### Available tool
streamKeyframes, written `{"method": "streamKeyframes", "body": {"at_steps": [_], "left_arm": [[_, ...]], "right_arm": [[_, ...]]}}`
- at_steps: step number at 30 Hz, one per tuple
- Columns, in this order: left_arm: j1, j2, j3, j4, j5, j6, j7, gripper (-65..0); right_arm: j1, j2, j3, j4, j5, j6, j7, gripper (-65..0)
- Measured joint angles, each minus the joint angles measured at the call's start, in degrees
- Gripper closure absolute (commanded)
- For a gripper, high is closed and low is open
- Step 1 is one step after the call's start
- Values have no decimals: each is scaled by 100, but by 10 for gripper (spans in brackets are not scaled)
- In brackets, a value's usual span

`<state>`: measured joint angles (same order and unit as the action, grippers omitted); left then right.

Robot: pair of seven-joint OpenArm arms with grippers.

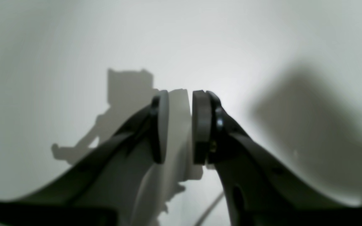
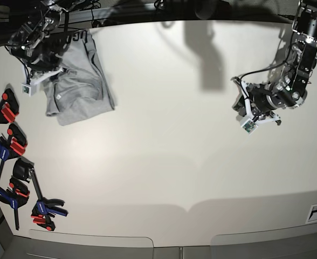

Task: Fold the T-shirt properly
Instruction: 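Drag the folded shirt with the right gripper toward the clamps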

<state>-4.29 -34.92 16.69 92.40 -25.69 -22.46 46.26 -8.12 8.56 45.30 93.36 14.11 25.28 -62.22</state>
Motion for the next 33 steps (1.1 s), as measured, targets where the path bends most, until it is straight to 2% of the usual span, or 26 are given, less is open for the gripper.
{"method": "streamKeyframes", "body": {"at_steps": [6, 8, 15, 18, 22, 25, 30, 33], "left_arm": [[0, 0, 0, 0, 0, 0, 0, -117], [0, -2, 0, 0, 2, 0, 2, -117], [0, 0, 0, 0, 0, 0, 2, -117], [0, 0, 0, 0, 2, 0, 2, -117], [0, 0, 0, 0, 7, 0, 2, -113], [2, 0, 0, 2, 13, 0, 2, -110], [33, -2, -17, 651, 13, 22, 444, -110], [439, 0, -396, 1357, -42, 20, 483, -110]], "right_arm": [[20, 0, 249, 0, -31, -133, 310, 0], [90, -2, 269, 0, 155, -160, 424, 0], [1128, -2, 271, 706, 774, -201, 527, 0], [1331, 0, 249, 1355, 994, 39, 463, 0], [883, -17, 249, 2284, 1445, 426, 326, 0], [249, -138, 258, 2988, 1694, 573, 317, 0], [-673, -247, 245, 3842, 1858, 619, 258, 0], [-1139, -221, 249, 4098, 1902, 621, 262, 0]]}}
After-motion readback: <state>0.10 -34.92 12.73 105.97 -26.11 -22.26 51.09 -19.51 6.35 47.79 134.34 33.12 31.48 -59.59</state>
